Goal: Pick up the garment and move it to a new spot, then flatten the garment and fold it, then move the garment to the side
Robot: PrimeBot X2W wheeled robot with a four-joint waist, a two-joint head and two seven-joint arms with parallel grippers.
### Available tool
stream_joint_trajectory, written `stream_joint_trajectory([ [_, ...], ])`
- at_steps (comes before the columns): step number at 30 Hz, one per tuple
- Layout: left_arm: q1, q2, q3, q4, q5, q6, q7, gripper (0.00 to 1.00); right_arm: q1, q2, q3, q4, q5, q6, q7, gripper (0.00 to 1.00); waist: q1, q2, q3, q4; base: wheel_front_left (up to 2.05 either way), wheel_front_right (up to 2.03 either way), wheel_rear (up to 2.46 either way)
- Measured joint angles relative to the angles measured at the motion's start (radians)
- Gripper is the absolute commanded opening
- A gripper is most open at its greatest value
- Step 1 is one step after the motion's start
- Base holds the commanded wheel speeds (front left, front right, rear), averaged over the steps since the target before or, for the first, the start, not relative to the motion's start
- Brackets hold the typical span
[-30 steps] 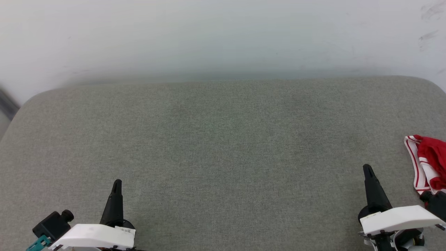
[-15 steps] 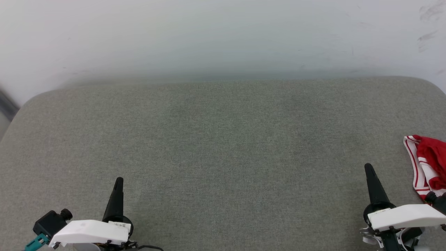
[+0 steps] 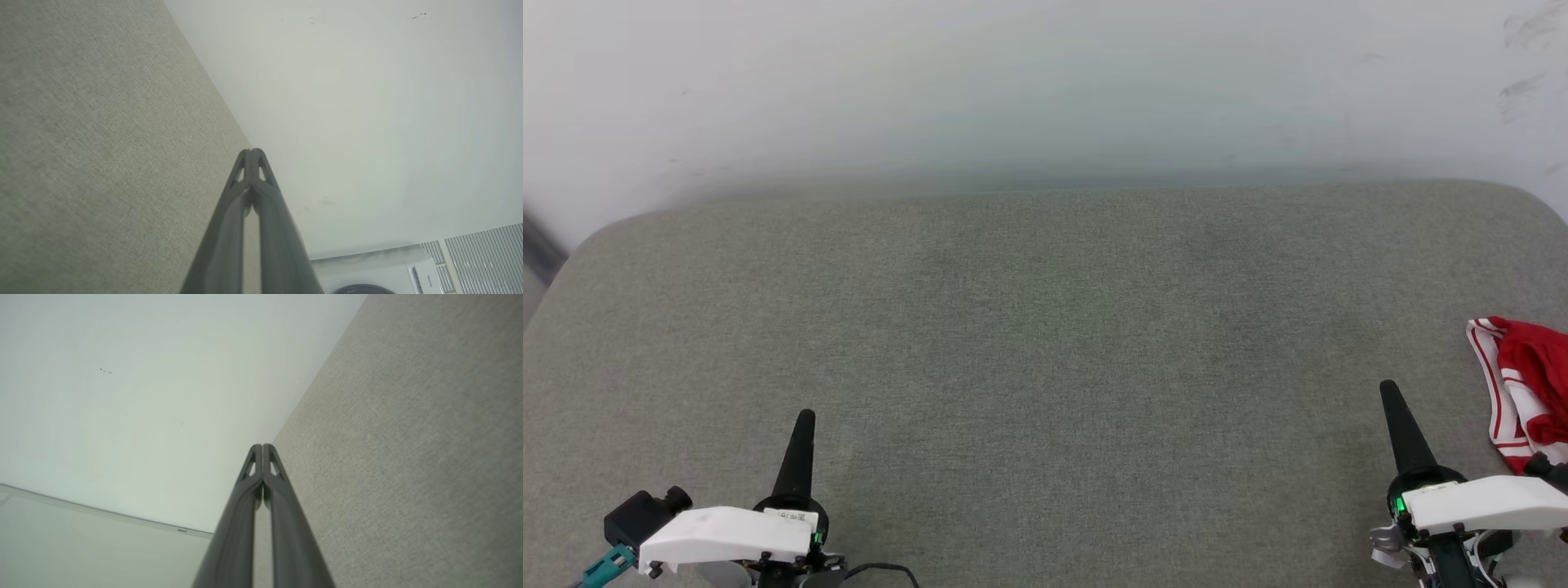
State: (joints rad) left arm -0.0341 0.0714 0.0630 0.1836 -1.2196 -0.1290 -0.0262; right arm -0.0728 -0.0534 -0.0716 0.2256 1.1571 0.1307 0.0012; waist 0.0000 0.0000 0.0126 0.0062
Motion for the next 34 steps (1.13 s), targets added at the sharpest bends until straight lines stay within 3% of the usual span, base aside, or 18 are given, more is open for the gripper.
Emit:
stream_joint_trajectory([
  [34, -0.046, 0.0, 0.014, 0.041, -0.281, 0.0, 0.08, 0.0, -0.023, 0.0, -0.026, 0.012, 0.309, 0.0, 0.073, 0.0, 0.0, 0.0, -0.006, -0.004, 0.0, 0.0, 0.0],
])
